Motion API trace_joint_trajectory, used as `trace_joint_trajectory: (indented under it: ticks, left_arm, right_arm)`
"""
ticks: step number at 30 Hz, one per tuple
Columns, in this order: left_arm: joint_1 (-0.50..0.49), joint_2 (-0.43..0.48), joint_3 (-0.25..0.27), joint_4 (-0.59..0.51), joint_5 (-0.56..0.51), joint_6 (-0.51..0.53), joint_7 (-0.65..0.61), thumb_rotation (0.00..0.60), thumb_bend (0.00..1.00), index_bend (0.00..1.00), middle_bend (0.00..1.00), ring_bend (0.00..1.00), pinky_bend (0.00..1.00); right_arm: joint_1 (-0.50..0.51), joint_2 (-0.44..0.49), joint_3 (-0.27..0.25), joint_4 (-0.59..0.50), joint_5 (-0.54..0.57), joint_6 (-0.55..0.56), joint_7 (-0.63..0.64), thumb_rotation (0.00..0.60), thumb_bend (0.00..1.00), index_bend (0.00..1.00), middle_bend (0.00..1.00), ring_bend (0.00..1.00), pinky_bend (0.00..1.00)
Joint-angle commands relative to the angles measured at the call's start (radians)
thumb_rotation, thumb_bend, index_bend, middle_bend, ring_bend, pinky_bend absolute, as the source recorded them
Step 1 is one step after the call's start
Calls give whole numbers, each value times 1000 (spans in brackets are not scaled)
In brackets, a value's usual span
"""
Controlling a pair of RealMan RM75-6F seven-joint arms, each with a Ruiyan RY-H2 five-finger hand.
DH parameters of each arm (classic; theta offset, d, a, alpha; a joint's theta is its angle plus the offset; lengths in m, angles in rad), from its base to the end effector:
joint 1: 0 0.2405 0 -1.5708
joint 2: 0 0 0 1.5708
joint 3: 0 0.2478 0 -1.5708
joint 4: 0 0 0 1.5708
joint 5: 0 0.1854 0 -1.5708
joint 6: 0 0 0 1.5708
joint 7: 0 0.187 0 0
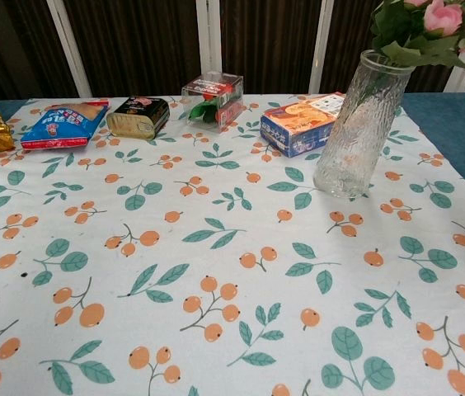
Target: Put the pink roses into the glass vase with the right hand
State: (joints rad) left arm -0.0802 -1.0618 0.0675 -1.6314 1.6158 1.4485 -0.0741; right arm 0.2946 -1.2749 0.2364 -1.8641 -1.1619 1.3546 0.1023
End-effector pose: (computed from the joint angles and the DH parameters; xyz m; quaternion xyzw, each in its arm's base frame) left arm -0.2903 0.1949 0.1595 -0.6452 -0.4213 -0.3666 0.5214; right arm -0.2207 -0.2952 0.1313 0.4434 -0.5527 0.5339 0.4613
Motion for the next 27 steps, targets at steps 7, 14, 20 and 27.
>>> trace_joint_trajectory:
  ticks: [7,14,20,27]
  left_arm:
    - [-1,-7,-2,0,0,0,20,600,0,0,0,0,0]
    - [-1,-11,-4,-2,-1,0,32,600,0,0,0,0,0]
    - [4,-12,-10,17,3,19,49,600,0,0,0,0,0]
    - [17,-19,-14,38,0,45,74,600,0,0,0,0,0]
  right_arm:
    - [-93,93,-138,81,-173,54,-64,600,284,0,0,0,0]
    - [-107,115,-185,133,-240,58,-138,600,285,0,0,0,0]
    - [-138,135,-229,232,-367,145,-311,600,285,0,0,0,0]
    - [-206,150,-252,257,-402,233,-380,600,284,0,0,0,0]
